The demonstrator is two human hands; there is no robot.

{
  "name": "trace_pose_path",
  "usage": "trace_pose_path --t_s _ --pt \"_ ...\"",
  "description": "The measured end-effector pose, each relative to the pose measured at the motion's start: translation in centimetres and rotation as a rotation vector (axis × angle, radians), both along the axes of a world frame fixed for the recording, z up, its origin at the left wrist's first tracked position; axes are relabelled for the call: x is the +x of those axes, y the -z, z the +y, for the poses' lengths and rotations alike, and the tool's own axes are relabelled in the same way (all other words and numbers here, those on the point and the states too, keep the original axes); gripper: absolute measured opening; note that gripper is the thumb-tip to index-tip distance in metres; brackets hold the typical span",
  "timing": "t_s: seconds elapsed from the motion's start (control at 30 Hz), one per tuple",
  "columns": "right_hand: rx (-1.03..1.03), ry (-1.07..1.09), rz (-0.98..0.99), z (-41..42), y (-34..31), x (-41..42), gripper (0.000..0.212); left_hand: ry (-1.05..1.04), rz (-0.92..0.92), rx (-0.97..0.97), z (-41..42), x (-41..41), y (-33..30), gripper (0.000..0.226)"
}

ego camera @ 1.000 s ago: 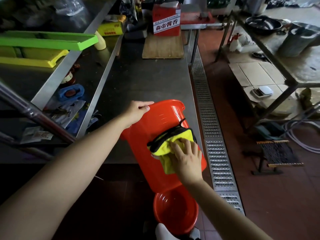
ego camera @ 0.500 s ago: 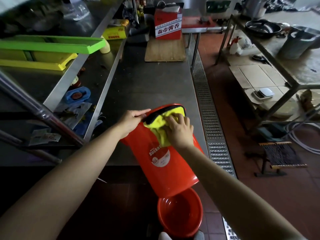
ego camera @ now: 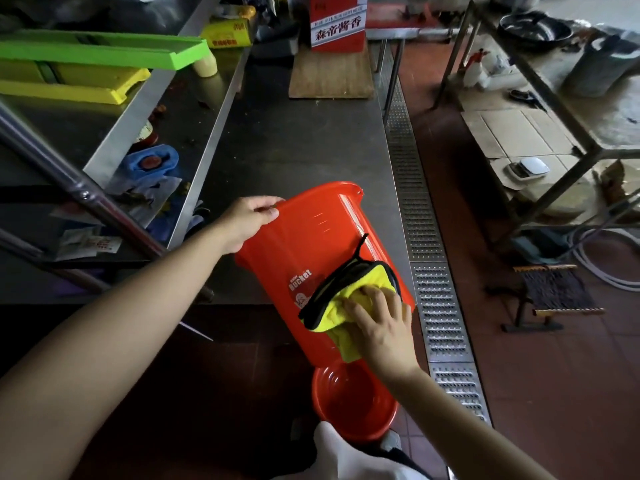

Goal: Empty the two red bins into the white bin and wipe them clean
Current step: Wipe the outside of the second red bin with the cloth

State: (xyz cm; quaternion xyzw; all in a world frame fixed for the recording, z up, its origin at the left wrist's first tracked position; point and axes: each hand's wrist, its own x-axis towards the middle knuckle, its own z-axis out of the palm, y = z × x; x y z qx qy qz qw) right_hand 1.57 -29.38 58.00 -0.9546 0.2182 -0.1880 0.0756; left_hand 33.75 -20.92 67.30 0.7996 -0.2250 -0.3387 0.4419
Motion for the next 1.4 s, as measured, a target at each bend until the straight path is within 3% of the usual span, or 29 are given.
trace_pose_path --t_s 0.1,0.23,0.33,0.43,0.57,0.93,1.2,1.27,1.4 --pt "0.028 -0.029 0.001 0.4 -0.4 -0.7 0.049 0.151 -0.06 0.139 -1.4 0.0 -2.9 0.024" --pt "0.013 -0.061 0.04 1.0 0.0 -1.3 0.041 0.242 -0.289 0.261 -7.5 -2.5 -4.9 0.05" --pt "-0.027 -0.095 0.074 0.9 0.0 -1.6 0.04 0.258 -0.477 0.279 -11.7 -4.5 -3.7 0.048" --pt "-0.061 -0.106 0.086 0.5 -0.3 -1.5 0.04 0.239 -0.538 0.362 -12.7 -5.1 -2.1 0.045" --pt "0.001 -0.069 0.071 -0.5 -0.9 -0.5 0.034 0.152 -0.571 0.278 -11.4 -4.9 -1.3 0.027" --pt "0.004 0.105 0.013 -7.1 -5.6 8.8 0.035 0.062 -0.293 -0.15 -8.5 -6.8 -1.4 0.035" --pt "-0.064 0.057 0.036 -6.6 -5.3 11.4 0.037 0.117 -0.241 -0.069 -8.0 -4.1 -2.0 0.028" --pt "-0.075 0.039 0.03 -5.7 -4.9 11.8 0.037 0.123 -0.331 -0.036 -9.2 -3.8 -2.7 0.021" --pt "-0.118 0.024 0.026 -4.1 -3.9 12.6 0.036 0.217 -0.462 0.008 -11.4 -4.4 -3.1 0.031"
